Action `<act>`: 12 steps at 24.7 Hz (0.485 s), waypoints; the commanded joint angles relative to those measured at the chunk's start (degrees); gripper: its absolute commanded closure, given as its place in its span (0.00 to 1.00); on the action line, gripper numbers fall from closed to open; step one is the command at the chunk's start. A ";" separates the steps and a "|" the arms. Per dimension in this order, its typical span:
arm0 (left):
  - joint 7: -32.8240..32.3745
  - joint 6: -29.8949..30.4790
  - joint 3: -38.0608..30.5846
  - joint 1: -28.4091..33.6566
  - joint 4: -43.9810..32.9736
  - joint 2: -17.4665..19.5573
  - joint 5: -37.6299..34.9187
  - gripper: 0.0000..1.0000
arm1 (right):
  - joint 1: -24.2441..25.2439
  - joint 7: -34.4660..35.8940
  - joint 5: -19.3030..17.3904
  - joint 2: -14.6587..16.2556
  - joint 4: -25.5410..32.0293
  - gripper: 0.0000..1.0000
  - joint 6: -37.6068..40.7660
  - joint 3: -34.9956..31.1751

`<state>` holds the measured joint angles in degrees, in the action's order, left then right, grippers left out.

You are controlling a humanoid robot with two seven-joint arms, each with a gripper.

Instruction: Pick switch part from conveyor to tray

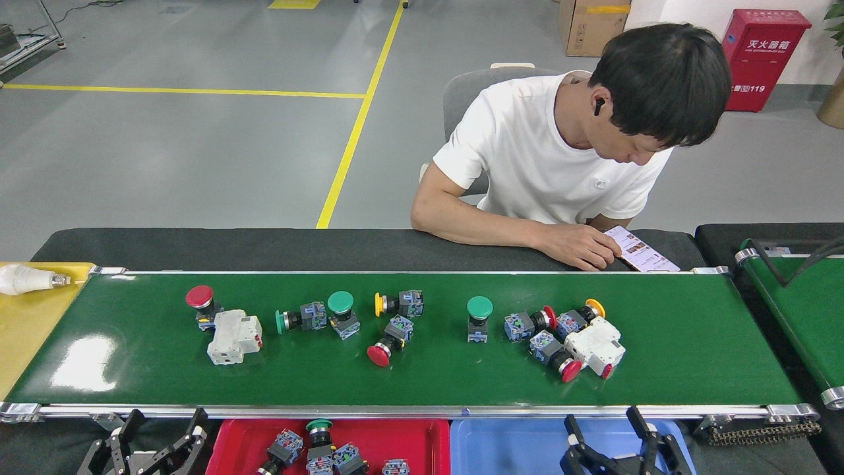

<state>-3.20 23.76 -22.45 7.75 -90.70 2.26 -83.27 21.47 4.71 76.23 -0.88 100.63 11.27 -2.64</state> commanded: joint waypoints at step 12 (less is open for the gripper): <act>0.30 -2.05 3.64 -18.29 19.95 3.18 -6.12 0.00 | -7.58 -4.36 2.61 0.53 -1.49 0.01 -0.46 0.70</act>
<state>-3.44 22.03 -19.34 -9.44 -71.05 4.69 -89.29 14.98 2.41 78.19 -0.37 99.12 10.85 -2.20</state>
